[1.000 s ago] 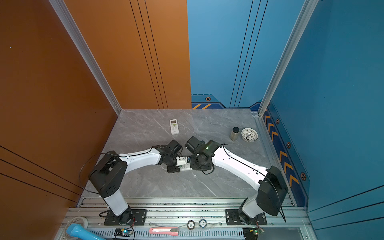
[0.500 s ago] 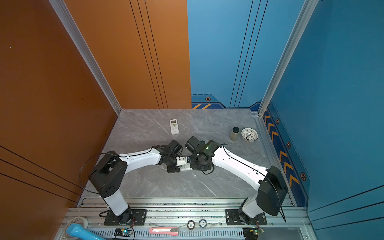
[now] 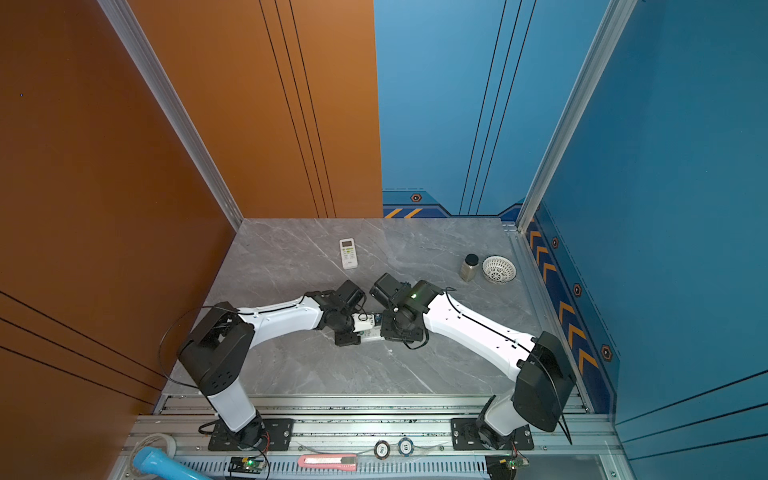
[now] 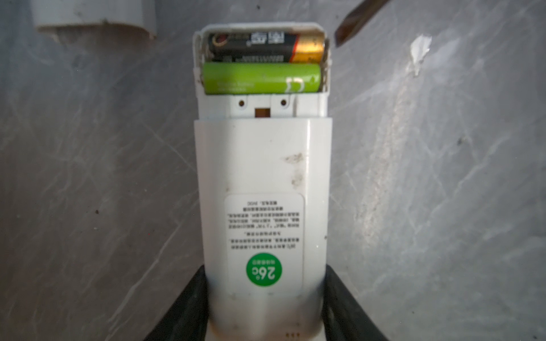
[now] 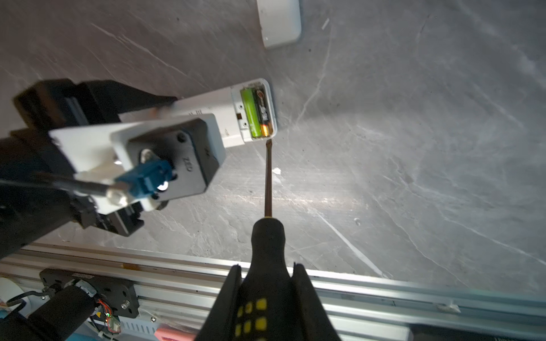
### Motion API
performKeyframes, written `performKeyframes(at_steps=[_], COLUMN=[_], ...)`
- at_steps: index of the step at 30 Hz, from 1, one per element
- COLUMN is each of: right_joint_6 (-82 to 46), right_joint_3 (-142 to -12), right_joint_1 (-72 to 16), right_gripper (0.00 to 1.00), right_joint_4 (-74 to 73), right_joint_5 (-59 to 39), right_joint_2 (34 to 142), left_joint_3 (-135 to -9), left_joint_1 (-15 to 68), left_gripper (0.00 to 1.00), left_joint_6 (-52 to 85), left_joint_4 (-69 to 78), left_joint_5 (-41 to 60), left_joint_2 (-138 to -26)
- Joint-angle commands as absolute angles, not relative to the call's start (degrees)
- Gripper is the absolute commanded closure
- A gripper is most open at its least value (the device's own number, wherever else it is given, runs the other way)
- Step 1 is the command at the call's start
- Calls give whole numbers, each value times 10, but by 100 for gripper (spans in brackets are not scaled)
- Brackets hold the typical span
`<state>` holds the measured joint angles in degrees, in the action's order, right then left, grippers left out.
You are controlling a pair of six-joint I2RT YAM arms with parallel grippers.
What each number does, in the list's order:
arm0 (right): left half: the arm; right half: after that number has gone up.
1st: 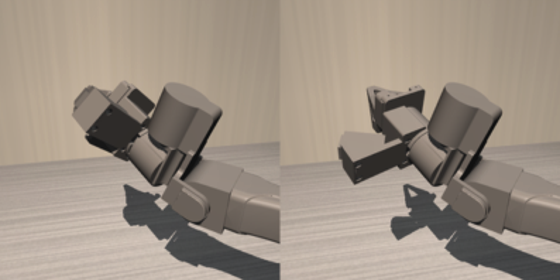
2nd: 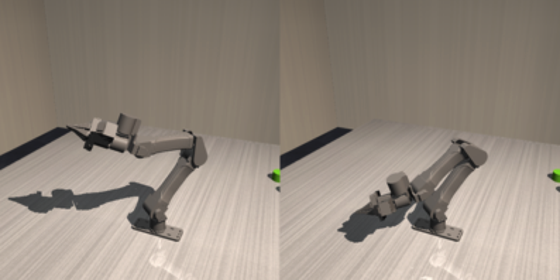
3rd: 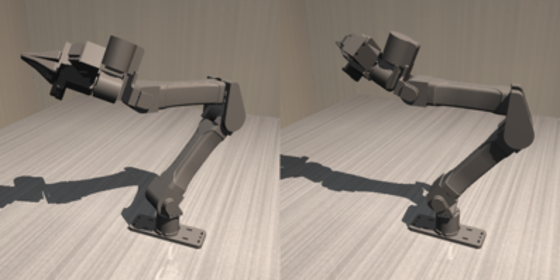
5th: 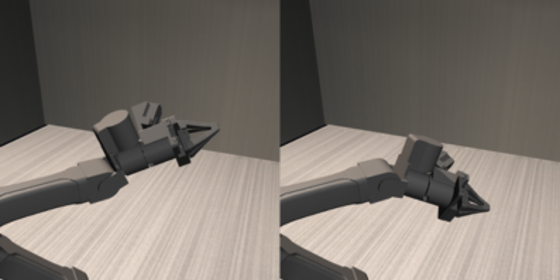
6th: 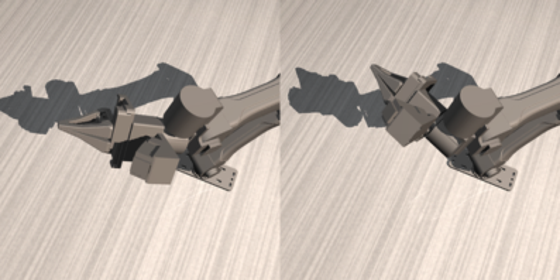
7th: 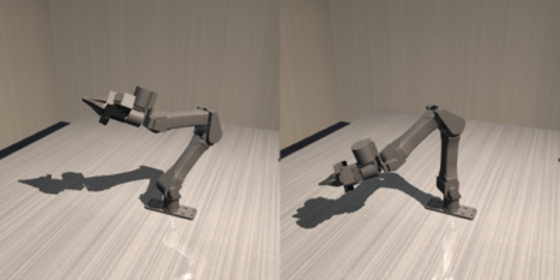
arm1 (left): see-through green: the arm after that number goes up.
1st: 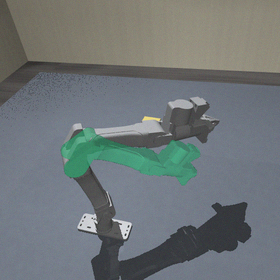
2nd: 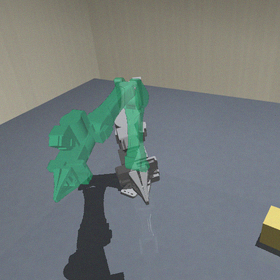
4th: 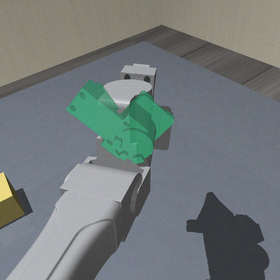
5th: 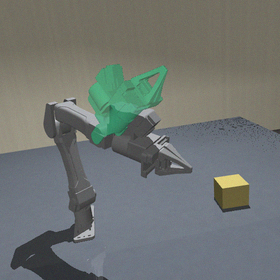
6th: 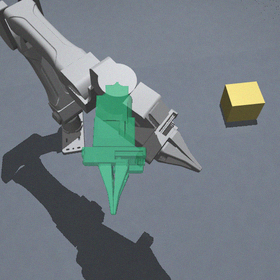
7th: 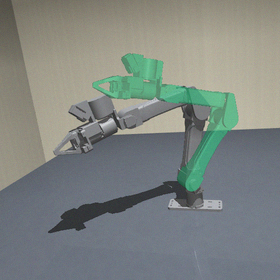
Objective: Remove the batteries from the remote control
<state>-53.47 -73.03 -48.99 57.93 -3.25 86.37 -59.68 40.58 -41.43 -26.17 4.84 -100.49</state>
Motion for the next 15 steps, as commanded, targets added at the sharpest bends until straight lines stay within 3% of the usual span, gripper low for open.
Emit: performKeyframes(at_steps=[1, 15], right_joint_6=[-549, -539], right_joint_3=[-719, -762], right_joint_1=[-491, -483], right_gripper=[100, 100], right_joint_4=[625, 610], right_joint_5=[-39, -22], right_joint_2=[853, 841], left_joint_3=[-587, -577], left_joint_1=[417, 419], left_gripper=[79, 79], left_joint_6=[-406, -406], left_joint_4=[-273, -269], left_joint_5=[49, 52], left_joint_2=[-1016, -1007])
